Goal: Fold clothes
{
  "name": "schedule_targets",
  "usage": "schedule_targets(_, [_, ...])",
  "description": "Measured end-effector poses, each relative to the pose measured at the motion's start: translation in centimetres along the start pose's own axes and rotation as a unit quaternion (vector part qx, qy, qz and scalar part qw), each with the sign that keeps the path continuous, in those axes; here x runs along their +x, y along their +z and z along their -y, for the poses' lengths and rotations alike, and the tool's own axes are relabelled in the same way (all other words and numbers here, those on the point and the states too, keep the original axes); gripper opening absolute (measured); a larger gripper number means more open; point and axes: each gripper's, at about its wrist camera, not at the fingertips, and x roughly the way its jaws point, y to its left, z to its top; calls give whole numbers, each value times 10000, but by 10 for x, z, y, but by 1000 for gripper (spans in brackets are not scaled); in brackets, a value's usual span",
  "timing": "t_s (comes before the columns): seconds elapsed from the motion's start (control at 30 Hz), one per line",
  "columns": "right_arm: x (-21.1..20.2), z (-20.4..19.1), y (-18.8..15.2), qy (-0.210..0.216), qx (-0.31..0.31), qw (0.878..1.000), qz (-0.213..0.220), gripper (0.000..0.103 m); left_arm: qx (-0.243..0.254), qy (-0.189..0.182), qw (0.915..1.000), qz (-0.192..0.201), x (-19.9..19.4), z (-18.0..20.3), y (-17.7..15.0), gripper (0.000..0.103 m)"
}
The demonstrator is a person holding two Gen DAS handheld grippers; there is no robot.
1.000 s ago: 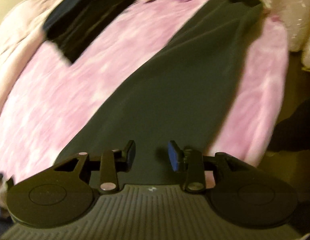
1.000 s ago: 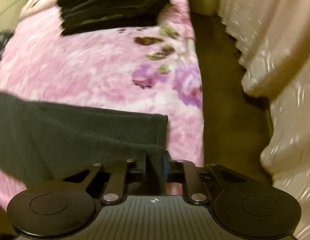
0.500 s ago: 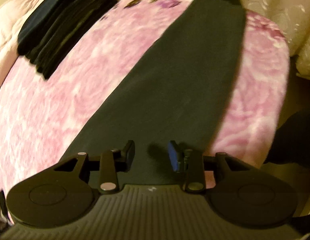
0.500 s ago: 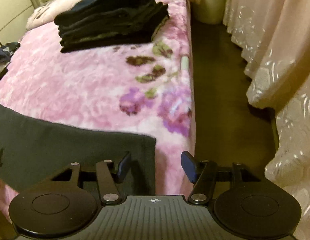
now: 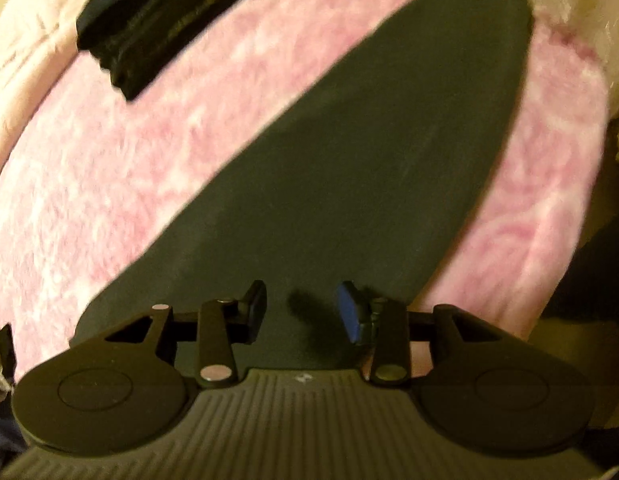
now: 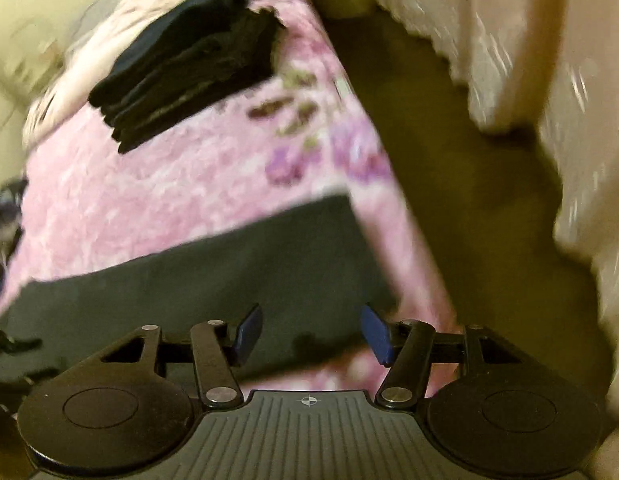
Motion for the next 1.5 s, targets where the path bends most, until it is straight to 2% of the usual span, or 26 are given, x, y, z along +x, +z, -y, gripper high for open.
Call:
schedule_targets(0.1, [4,9,-18,-6,651,9979,-33,59,249,-302,9980,488,-11,23,19,38])
schedule_targets(0.2, [0,18,-26,-30,1026,9946,123,59,644,-641,9916,922,-12,52,42,41])
schedule_targets(0.3, [-8,28,-29,-42,1170,9928,254,59,1042,-947,9829,1183,-2,84,68,41])
schedule_targets(0.43, [-14,45,-32,115,1468,9885,343,59,1741,-1102,9693,1340,20,127,99,41])
schedule_targets(0.5, [-16,53,-34,266,1554,9869,338,59,2081,-1038,9649,1219,34,143,110,32])
schedule_targets(0.53, [-16,56,-34,354,1588,9861,325,59,2170,-997,9644,1138,39,145,113,15])
schedule_targets(0.57, [-15,58,-34,425,1628,9852,315,59,2258,-955,9637,1057,44,148,116,10])
schedule_targets(0.63, [-13,62,-35,545,1735,9828,306,58,2176,-1029,9653,1015,42,140,121,5])
schedule_targets(0.87, [7,64,-35,856,2125,9722,474,58,1500,-1128,9768,1029,23,97,134,4])
schedule_targets(0.93, [11,65,-35,945,2208,9694,503,48,1429,-1206,9775,978,25,97,136,4])
schedule_targets(0.97, [14,66,-35,996,2255,9678,513,39,1386,-1250,9778,951,26,96,137,4])
schedule_targets(1.03, [16,69,-37,1057,2373,9642,533,36,1264,-1315,9789,921,26,96,137,4])
schedule_targets(1.07, [17,71,-38,1075,2448,9621,534,20,1198,-1330,9796,914,26,95,137,4])
schedule_targets(1.1, [17,73,-38,1084,2509,9605,533,13,1168,-1335,9799,913,26,95,137,4])
schedule_targets(1.13, [15,74,-37,1086,2557,9592,531,11,1164,-1344,9798,915,25,95,136,4])
schedule_targets(1.27, [-7,85,-21,812,2348,9656,768,6,1514,-1417,9736,954,16,104,132,4])
schedule_targets(1.37, [0,82,-15,611,1825,9796,580,6,1841,-1484,9677,870,18,119,125,4])
schedule_targets(1.5, [12,84,-14,532,1743,9821,472,7,1845,-1537,9689,605,33,133,116,6])
